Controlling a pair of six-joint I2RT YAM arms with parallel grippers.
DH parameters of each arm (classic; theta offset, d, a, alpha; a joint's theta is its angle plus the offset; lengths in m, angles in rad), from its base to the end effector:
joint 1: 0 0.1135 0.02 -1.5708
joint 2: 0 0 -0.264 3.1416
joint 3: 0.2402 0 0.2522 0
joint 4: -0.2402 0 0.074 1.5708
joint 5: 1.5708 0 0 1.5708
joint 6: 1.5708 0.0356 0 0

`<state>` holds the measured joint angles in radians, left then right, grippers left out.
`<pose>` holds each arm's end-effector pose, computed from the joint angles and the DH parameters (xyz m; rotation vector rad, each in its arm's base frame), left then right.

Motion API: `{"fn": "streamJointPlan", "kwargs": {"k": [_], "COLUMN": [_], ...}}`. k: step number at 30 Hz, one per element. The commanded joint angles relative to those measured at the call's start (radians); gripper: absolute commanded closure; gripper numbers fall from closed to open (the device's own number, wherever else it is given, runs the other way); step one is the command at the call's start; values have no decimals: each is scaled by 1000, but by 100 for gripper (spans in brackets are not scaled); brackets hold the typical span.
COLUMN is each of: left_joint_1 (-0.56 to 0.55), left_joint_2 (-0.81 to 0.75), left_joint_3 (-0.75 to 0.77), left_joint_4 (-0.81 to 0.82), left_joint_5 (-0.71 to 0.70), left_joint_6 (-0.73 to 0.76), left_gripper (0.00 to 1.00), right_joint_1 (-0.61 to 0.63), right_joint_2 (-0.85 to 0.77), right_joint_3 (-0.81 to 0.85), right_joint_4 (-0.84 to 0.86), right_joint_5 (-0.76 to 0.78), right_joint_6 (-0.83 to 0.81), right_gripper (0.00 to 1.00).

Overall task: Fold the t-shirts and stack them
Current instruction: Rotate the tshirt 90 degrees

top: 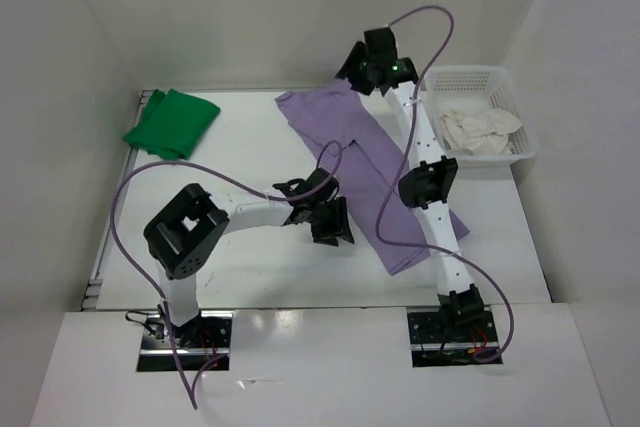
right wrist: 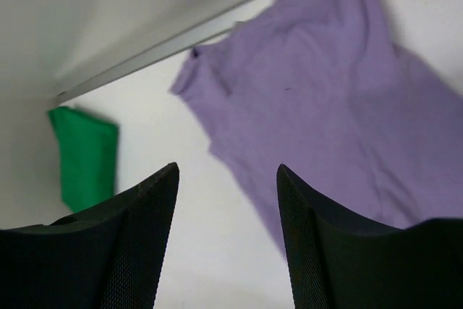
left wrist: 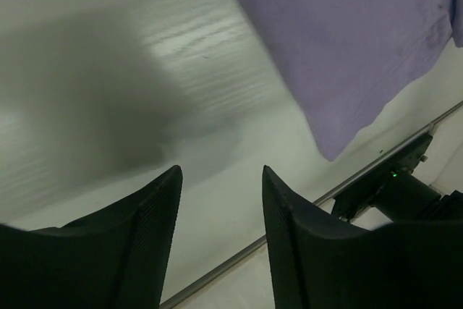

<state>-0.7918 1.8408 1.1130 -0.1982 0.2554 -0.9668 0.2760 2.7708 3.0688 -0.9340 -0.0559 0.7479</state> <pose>0.2595 -0.2756 0.1631 -0.1237 2.7689 -0.9393 0.5486 0.1574 0.2734 0.5013 2.2227 0.6188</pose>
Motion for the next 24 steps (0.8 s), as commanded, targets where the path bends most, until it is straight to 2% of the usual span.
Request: {"fn": "streamJointPlan", "kwargs": {"k": [1, 4, 5, 7, 8, 9, 10, 11, 12, 13, 14, 15, 17, 19, 20, 23, 24], "left_joint_1": [-55, -116, -130, -152, -165, -165, -165, -178, -191, -192, -223, -224, -233, -233, -222, -179, -164], "left_joint_2": [47, 121, 152, 179, 204, 215, 224, 248, 261, 274, 297, 310, 333, 333, 310, 229, 201], "left_joint_3": [67, 114, 114, 139, 148, 148, 160, 186, 206, 226, 243, 273, 274, 274, 262, 199, 136], "left_joint_4": [95, 127, 128, 166, 166, 166, 195, 195, 186, 174, 165, 152, 143, 122, 112, 103, 103], "left_joint_5": [34, 57, 58, 58, 58, 58, 58, 58, 58, 58, 58, 58, 58, 58, 58, 65, 65], "left_joint_6": [-90, -134, -148, -174, -196, -208, -219, -228, -228, -228, -228, -219, -219, -199, -185, -135, -113], "left_gripper": [43, 42, 42, 44, 45, 45, 46, 48, 50, 53, 57, 64, 72, 86, 90, 99, 99], "right_joint_1": [-6, -6, -6, -6, -6, -15, -40, -64, -93, -121, -154, -155, -155, -155, -155, -155, -146], "right_joint_2": [-334, -463, -561, -661, -797, -894, -1007, -1124, -1304, -1350, -1367, -1367, -1358, -1404, -1424, -1447, -1447], "right_joint_3": [65, 35, 3, -141, -227, -512, -703, -893, -1162, -1221, -1242, -1242, -1271, -1344, -1425, -1531, -1559], "right_joint_4": [-98, -143, -143, -111, -64, 13, 125, 384, 473, 504, 462, 427, 380, 394, 409, 423, 423], "right_joint_5": [105, 172, 185, 194, 194, 180, 153, 89, 67, 51, 35, -2, -30, -42, -42, -93, -110], "right_joint_6": [-88, -114, -114, -128, -137, -137, -127, -98, -66, -30, -30, -51, -85, -96, -96, -76, -76], "right_gripper": [38, 37, 37, 37, 37, 35, 34, 27, 27, 27, 26, 26, 26, 26, 26, 26, 26]}}
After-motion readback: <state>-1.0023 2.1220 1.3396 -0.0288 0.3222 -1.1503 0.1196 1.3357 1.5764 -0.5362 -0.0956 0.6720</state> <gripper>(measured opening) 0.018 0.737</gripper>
